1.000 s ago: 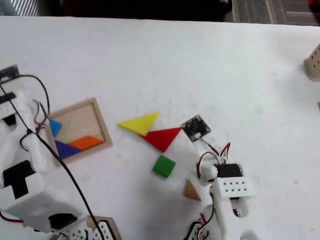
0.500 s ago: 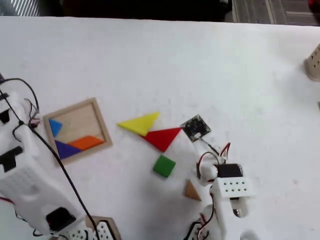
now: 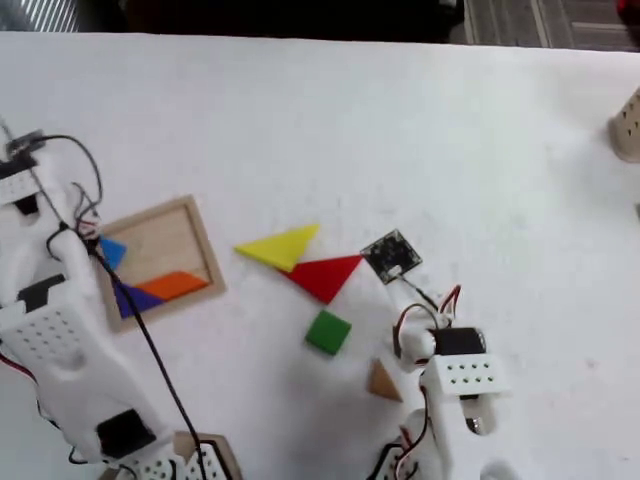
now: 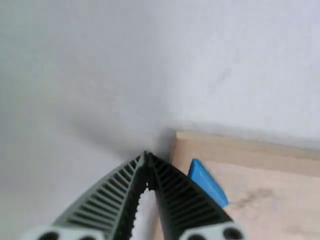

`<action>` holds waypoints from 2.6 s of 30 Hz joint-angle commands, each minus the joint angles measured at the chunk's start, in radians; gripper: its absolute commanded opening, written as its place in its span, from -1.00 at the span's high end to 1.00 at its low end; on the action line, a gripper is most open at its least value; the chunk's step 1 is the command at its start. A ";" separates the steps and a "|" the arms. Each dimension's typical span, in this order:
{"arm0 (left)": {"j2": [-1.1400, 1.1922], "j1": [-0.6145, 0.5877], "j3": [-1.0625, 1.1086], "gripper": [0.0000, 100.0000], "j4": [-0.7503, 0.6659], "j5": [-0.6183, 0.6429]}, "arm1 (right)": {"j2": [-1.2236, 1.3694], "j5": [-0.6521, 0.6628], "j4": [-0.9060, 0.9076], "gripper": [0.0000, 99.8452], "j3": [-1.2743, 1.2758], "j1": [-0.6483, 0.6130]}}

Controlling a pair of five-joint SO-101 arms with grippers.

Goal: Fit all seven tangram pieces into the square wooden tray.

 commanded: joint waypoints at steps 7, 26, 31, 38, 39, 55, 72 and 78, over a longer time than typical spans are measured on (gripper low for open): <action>-0.400 0.093 0.413 0.95 -0.210 0.066 | -0.021 0.014 -0.001 0.96 -0.005 -0.007; -0.443 -0.002 0.423 0.95 -0.273 0.180 | -0.021 0.014 0.012 0.96 -0.005 -0.007; -0.371 0.021 0.416 0.95 -0.371 0.187 | -0.021 0.014 0.013 0.96 -0.005 -0.007; -0.139 0.028 0.226 0.95 -0.301 0.189 | -0.021 0.015 0.013 0.96 -0.005 -0.005; -0.117 0.028 0.192 0.95 -0.267 0.189 | -0.021 0.015 0.013 0.96 -0.005 -0.005; -0.229 0.194 0.327 0.95 -0.269 0.186 | -0.021 0.075 0.022 0.96 -0.005 -0.005; -0.572 0.082 0.578 0.95 -0.296 0.180 | -0.021 0.071 0.022 0.96 -0.009 -0.005; -0.615 -0.021 0.729 0.95 -0.431 0.127 | -0.021 0.068 0.033 0.96 -0.014 -0.008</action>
